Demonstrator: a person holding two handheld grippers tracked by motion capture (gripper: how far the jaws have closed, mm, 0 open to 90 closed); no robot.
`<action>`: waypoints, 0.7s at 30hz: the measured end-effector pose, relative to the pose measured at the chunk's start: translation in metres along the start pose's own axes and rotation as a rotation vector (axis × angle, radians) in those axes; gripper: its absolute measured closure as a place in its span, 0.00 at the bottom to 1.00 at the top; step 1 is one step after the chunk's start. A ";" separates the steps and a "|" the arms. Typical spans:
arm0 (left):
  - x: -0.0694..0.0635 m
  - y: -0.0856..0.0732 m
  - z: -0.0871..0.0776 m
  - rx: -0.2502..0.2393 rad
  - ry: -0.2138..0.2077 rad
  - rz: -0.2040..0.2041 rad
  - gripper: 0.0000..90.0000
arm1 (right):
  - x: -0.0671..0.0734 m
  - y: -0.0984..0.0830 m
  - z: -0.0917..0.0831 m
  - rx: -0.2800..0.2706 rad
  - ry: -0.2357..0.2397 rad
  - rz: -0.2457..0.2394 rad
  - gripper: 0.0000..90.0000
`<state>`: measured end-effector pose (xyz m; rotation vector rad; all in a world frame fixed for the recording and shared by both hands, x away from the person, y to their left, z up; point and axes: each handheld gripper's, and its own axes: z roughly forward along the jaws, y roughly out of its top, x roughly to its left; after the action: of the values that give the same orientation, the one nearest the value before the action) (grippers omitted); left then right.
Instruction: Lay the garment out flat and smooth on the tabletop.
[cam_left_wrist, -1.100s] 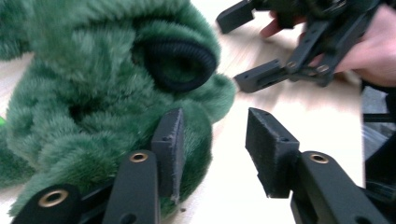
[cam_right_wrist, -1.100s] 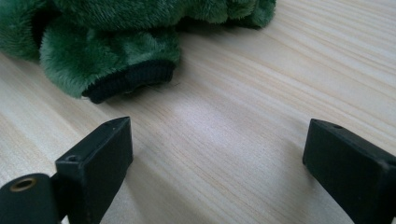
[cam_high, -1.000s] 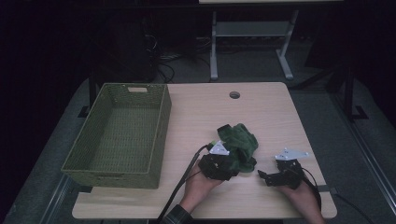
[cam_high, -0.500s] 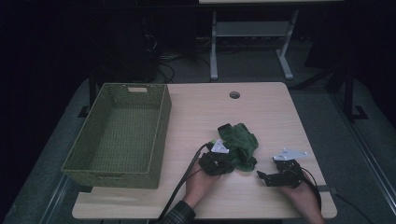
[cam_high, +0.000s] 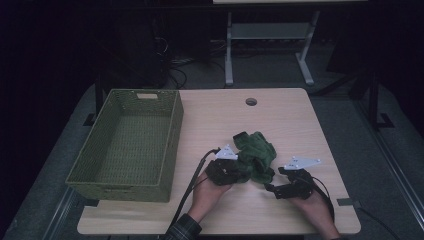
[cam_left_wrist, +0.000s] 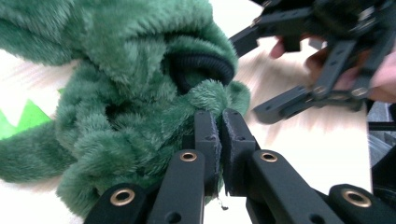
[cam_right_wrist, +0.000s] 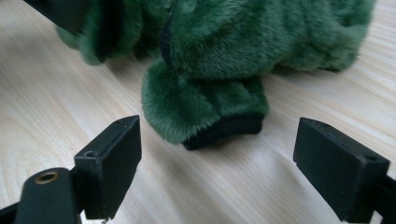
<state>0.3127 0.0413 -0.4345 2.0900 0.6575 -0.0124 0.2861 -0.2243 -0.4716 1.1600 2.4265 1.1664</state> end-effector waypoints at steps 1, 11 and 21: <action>0.000 0.000 -0.002 -0.002 -0.002 -0.001 0.96 | 0.000 0.001 0.002 0.006 0.006 0.007 0.17; 0.007 0.001 -0.028 -0.042 -0.013 -0.006 0.96 | -0.001 0.007 0.008 0.004 0.019 0.004 0.60; 0.016 -0.005 -0.059 -0.125 0.010 -0.026 0.97 | -0.009 0.008 -0.012 -0.019 0.019 0.001 0.88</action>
<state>0.3098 0.0965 -0.4078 1.9627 0.6743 0.0244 0.2909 -0.2352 -0.4590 1.1503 2.4236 1.2040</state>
